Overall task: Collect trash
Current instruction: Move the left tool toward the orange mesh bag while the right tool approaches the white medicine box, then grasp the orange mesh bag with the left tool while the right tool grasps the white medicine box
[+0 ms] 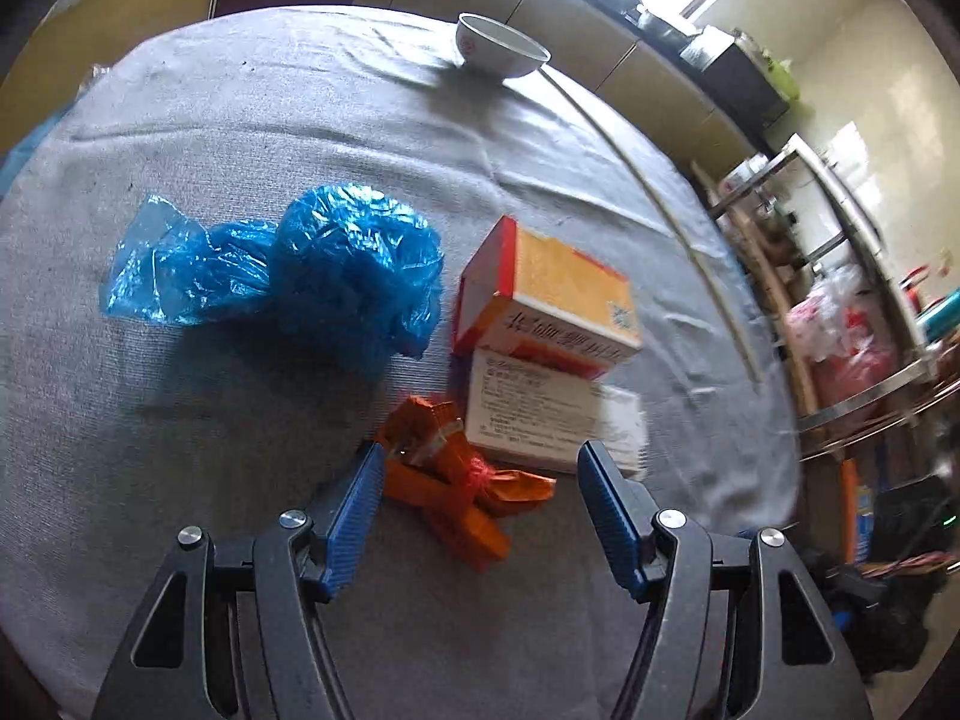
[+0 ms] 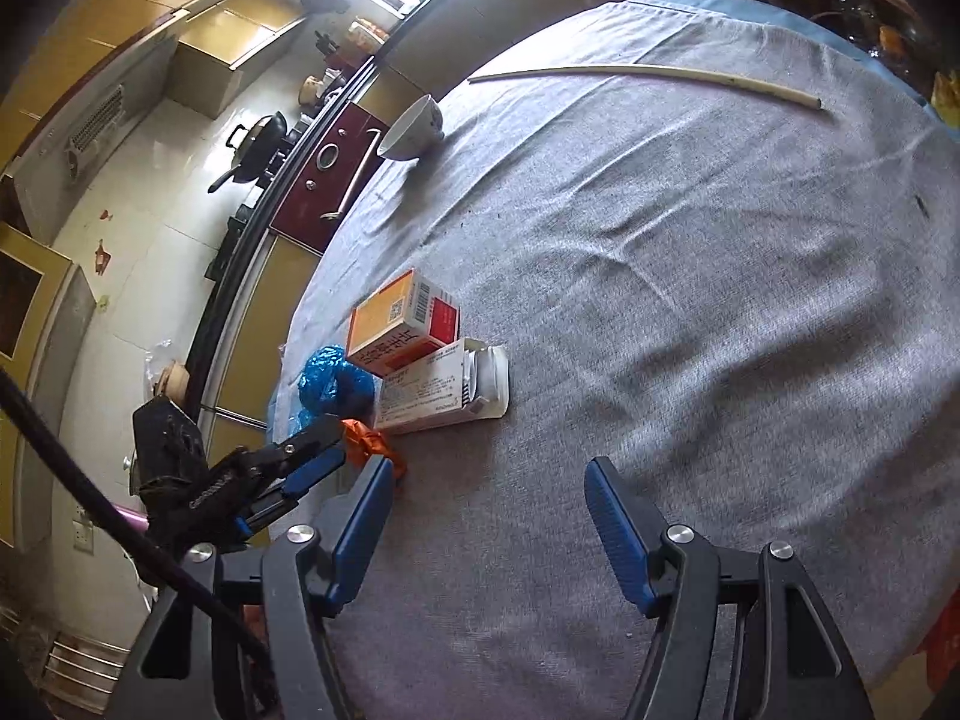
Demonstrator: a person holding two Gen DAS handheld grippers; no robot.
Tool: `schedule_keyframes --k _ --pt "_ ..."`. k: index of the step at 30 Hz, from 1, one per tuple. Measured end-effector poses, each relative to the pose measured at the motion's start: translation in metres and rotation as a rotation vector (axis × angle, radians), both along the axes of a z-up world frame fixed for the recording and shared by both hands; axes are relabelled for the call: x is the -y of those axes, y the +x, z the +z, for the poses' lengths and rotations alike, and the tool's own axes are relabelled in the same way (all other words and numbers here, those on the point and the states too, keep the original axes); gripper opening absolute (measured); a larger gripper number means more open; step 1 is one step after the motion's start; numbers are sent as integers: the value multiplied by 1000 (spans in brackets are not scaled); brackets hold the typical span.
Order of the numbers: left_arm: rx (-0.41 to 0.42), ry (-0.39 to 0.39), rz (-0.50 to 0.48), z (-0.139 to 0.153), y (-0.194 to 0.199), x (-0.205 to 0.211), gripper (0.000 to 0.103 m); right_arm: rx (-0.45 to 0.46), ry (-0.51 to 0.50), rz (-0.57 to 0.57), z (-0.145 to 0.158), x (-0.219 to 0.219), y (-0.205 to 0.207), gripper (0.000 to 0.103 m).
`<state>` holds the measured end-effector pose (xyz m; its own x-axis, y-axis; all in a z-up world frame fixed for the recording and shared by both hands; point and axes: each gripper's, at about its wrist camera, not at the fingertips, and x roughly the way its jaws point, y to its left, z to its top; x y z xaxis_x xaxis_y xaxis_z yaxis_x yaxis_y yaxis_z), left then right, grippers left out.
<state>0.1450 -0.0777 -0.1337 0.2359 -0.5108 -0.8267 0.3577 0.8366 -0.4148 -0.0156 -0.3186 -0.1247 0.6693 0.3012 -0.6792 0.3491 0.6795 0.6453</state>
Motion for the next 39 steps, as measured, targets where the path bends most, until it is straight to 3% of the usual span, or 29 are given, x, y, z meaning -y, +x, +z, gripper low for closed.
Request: schedule_keyframes --k 1,5,13,18,24,30,33,39 --pt "6 22 -9 -3 -1 2 61 3 -6 6 1 1 3 69" --pt "35 46 -63 -2 -2 -3 55 35 -27 40 5 5 23 69" --pt "19 80 -222 3 -2 -22 50 91 -24 161 -5 1 91 69" --pt "37 129 -259 9 -3 -32 50 99 -25 227 -17 -4 119 69" --pt "8 139 -223 3 -3 -59 50 62 -52 332 -29 -21 136 69" --pt "-26 142 -161 -2 -16 -96 50 18 -86 486 -26 -53 122 69" --pt "-36 125 -129 -1 -18 -106 50 1 -196 559 -17 -76 112 69" --pt "-55 54 -89 13 -20 -109 50 -36 -391 602 -15 -105 120 69"
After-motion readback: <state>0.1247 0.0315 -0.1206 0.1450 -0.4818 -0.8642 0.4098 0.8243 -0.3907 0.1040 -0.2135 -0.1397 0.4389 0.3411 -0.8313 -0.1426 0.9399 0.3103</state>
